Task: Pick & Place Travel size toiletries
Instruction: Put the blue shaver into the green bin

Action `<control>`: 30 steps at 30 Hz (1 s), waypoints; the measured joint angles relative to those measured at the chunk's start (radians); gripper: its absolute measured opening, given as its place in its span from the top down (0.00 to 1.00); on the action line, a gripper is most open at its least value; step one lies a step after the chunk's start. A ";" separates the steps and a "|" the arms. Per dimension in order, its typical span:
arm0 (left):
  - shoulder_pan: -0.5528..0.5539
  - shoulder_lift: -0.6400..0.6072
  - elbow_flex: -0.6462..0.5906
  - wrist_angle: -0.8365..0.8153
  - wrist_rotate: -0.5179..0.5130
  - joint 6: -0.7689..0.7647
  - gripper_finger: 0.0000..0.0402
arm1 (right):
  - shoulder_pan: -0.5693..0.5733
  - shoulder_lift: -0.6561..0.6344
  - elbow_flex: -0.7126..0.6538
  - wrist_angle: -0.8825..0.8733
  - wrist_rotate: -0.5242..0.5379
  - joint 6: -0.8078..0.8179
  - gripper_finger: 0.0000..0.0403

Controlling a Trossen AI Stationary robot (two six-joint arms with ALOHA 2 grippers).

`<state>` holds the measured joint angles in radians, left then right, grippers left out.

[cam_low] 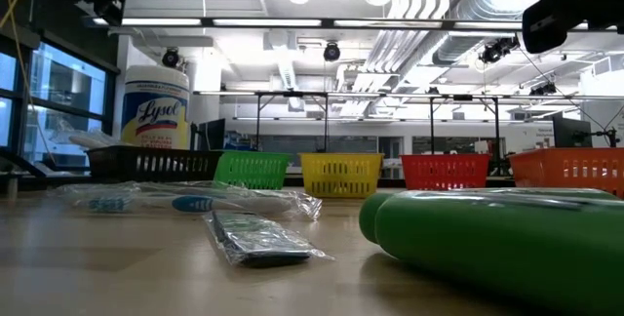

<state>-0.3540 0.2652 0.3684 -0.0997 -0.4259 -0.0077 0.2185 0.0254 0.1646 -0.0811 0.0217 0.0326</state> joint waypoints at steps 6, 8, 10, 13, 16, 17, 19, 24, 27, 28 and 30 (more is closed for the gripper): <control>0.000 -0.046 -0.049 0.001 0.001 0.003 1.00 | 0.000 0.000 -0.007 0.007 0.006 0.000 0.99; 0.000 -0.062 -0.055 -0.008 0.001 0.003 1.00 | 0.000 0.000 -0.021 0.013 0.006 0.000 0.99; 0.000 -0.075 -0.060 -0.016 0.001 0.003 1.00 | 0.000 0.000 -0.029 0.016 0.006 0.000 0.99; 0.000 -0.100 -0.069 -0.042 0.002 0.003 1.00 | 0.000 0.000 -0.046 0.017 0.006 0.000 0.99; 0.000 -0.126 -0.071 -0.091 0.002 -0.007 1.00 | 0.000 0.000 -0.056 0.019 0.006 0.000 0.99; 0.000 -0.131 -0.071 -0.105 0.002 -0.016 1.00 | 0.000 0.000 -0.059 0.021 0.009 0.000 0.99; 0.000 -0.135 -0.074 -0.111 0.003 -0.023 1.00 | 0.000 0.000 -0.061 0.020 0.041 0.000 0.99; 0.000 -0.138 -0.165 0.010 0.040 0.002 1.00 | 0.000 0.000 -0.061 0.024 0.156 -0.008 0.99; 0.000 -0.139 -0.234 0.140 0.124 0.051 1.00 | -0.002 0.000 -0.061 0.041 0.118 -0.007 0.99; 0.000 -0.139 -0.249 0.164 0.147 0.067 1.00 | -0.004 0.000 -0.061 0.052 0.107 -0.007 0.99; 0.000 -0.139 -0.269 0.183 0.166 0.086 1.00 | -0.006 0.000 -0.061 0.064 0.109 -0.007 0.99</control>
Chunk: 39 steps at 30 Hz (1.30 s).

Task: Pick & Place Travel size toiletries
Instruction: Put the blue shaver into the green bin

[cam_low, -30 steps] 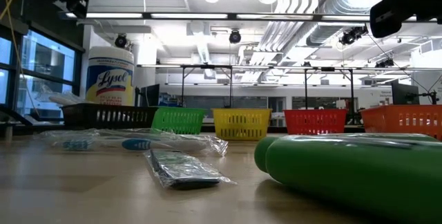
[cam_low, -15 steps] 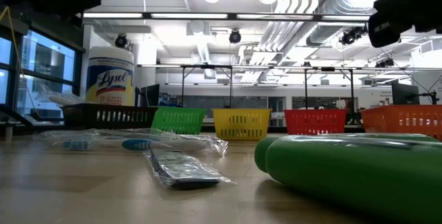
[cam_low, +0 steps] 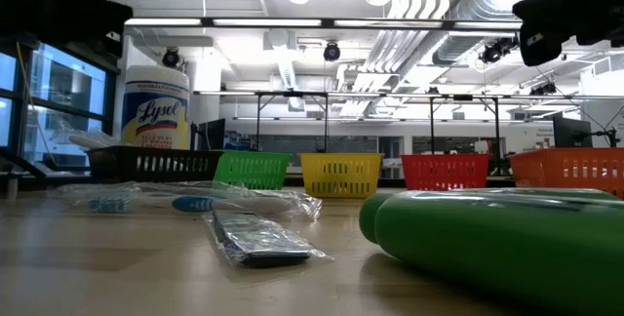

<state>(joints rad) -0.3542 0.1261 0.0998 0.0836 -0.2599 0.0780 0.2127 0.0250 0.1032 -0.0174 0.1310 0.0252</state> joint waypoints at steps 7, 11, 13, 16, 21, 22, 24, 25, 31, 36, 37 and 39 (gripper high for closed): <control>0.001 0.000 -0.017 -0.045 -0.085 -0.030 1.00 | 0.000 0.000 0.000 -0.005 0.027 -0.040 0.99; 0.000 -0.001 -0.017 -0.096 -0.098 -0.030 1.00 | 0.000 0.000 0.000 -0.005 0.027 -0.052 0.99; 0.000 -0.001 -0.017 -0.116 -0.098 -0.034 1.00 | 0.000 0.000 0.000 -0.005 0.027 -0.052 0.99; 0.000 -0.001 -0.017 -0.130 -0.099 -0.044 1.00 | 0.000 0.000 0.000 -0.005 0.025 -0.052 0.99; 0.000 -0.001 -0.029 -0.132 -0.111 -0.068 1.00 | 0.001 0.000 0.000 -0.005 0.023 -0.045 0.99; 0.000 -0.001 -0.032 -0.125 -0.113 -0.076 1.00 | 0.001 0.000 0.000 -0.005 0.023 -0.045 0.99; 0.000 -0.001 -0.048 -0.069 -0.111 -0.084 1.00 | 0.001 0.000 0.000 -0.005 0.023 -0.045 0.99; 0.000 -0.001 -0.056 -0.037 -0.098 -0.082 1.00 | 0.001 0.000 0.000 -0.005 0.023 -0.045 0.99; 0.000 0.000 -0.062 -0.014 -0.072 -0.040 1.00 | 0.001 0.000 0.000 -0.006 0.017 -0.044 0.99; 0.000 0.000 -0.062 -0.036 -0.073 -0.053 1.00 | 0.002 0.000 0.000 -0.006 -0.009 -0.041 0.99; 0.000 0.000 -0.062 -0.037 -0.073 -0.056 1.00 | 0.002 0.000 0.000 -0.007 -0.010 -0.033 0.99; 0.000 0.000 -0.062 -0.042 -0.071 -0.058 1.00 | 0.002 0.000 0.000 -0.009 -0.009 -0.021 0.99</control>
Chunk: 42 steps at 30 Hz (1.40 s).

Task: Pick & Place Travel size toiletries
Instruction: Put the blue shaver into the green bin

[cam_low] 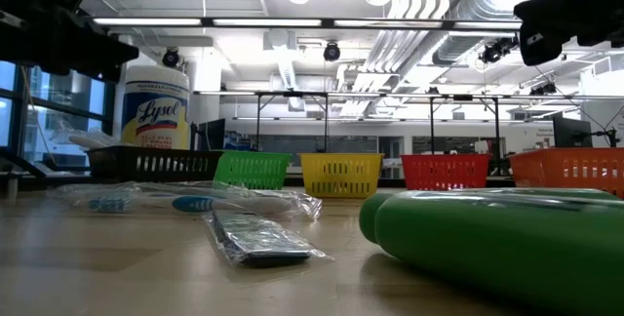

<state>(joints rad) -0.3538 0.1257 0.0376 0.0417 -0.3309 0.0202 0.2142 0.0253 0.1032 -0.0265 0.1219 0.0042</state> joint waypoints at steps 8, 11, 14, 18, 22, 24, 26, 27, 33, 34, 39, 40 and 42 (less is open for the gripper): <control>0.000 0.000 0.000 -0.007 0.003 -0.002 1.00 | 0.000 0.000 0.000 -0.013 -0.001 0.002 0.99; 0.000 0.000 0.000 -0.008 0.004 -0.002 1.00 | 0.000 0.000 0.000 -0.016 -0.001 0.000 0.99; 0.000 0.000 0.000 -0.008 0.004 -0.002 1.00 | 0.000 0.000 -0.001 -0.021 -0.001 -0.009 0.99; 0.000 0.000 -0.001 -0.007 0.004 -0.004 1.00 | 0.000 0.000 -0.001 -0.020 -0.002 0.009 0.99; 0.000 0.000 -0.001 0.001 0.005 -0.020 1.00 | 0.000 0.010 0.003 0.059 -0.003 0.073 0.99; 0.000 0.000 -0.002 0.002 0.005 -0.023 1.00 | 0.000 0.044 0.017 0.069 -0.024 0.074 0.99; 0.000 0.000 -0.002 0.005 0.005 -0.023 1.00 | 0.002 0.103 0.039 0.078 -0.009 0.077 0.99; 0.000 0.000 -0.002 0.005 0.004 -0.023 1.00 | 0.002 0.147 0.056 0.091 -0.002 0.080 0.99; 0.000 0.000 -0.002 0.005 0.004 -0.022 1.00 | 0.002 0.432 0.252 0.033 -0.017 0.134 0.99; 0.000 0.000 -0.002 0.006 0.004 -0.020 1.00 | 0.003 0.473 0.298 -0.006 -0.020 0.149 0.99; 0.000 0.000 -0.002 0.007 0.004 -0.017 1.00 | 0.003 0.677 0.540 -0.205 -0.028 0.226 0.99; 0.000 0.000 -0.002 0.007 0.004 -0.017 1.00 | 0.003 0.711 0.583 -0.254 -0.034 0.245 0.99; 0.000 0.000 -0.002 0.007 0.004 -0.018 1.00 | 0.004 0.776 0.658 -0.352 -0.054 0.302 0.99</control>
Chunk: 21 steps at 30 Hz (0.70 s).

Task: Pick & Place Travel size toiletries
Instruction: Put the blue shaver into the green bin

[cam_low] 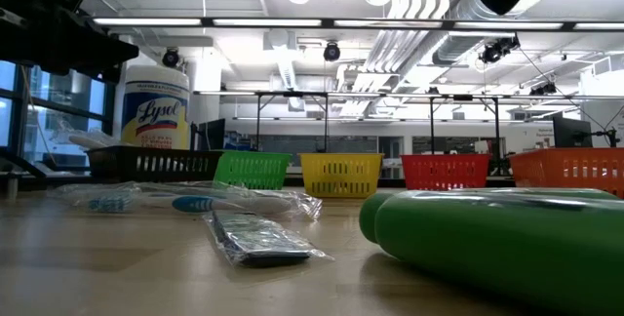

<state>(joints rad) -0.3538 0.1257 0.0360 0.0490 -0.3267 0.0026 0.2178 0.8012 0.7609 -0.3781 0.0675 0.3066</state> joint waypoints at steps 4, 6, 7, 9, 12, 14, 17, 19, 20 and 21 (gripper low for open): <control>0.000 0.000 0.000 0.000 0.000 -0.010 1.00 | 0.033 0.108 0.105 -0.171 -0.025 0.148 0.99; 0.000 0.000 0.000 -0.003 0.000 -0.016 1.00 | 0.060 0.159 0.133 -0.241 -0.026 0.230 0.99; 0.000 0.000 0.000 -0.005 0.000 -0.021 1.00 | 0.079 0.182 0.141 -0.269 -0.024 0.266 0.99; 0.000 0.000 0.000 -0.010 0.000 -0.037 1.00 | 0.124 0.220 0.148 -0.302 0.001 0.335 0.99; 0.000 0.000 0.000 -0.017 0.003 -0.059 1.00 | 0.205 0.274 0.148 -0.337 0.045 0.467 0.99; 0.000 0.000 0.000 -0.018 0.003 -0.060 1.00 | 0.259 0.321 0.148 -0.339 0.062 0.554 0.99; 0.000 0.000 -0.001 -0.011 0.002 -0.060 1.00 | 0.342 0.389 0.148 -0.342 0.071 0.674 0.99; 0.000 0.000 -0.001 -0.003 0.002 -0.059 1.00 | 0.398 0.432 0.148 -0.358 0.111 0.766 0.99; 0.000 0.000 -0.001 0.001 0.002 -0.059 1.00 | 0.426 0.452 0.148 -0.373 0.139 0.817 0.99; 0.000 0.000 -0.001 0.001 0.002 -0.060 1.00 | 0.451 0.472 0.148 -0.391 0.169 0.874 0.99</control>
<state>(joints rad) -0.3538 0.1259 0.0353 0.0504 -0.3248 -0.0570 0.6687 1.2733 0.9092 -0.7694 0.2366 1.1803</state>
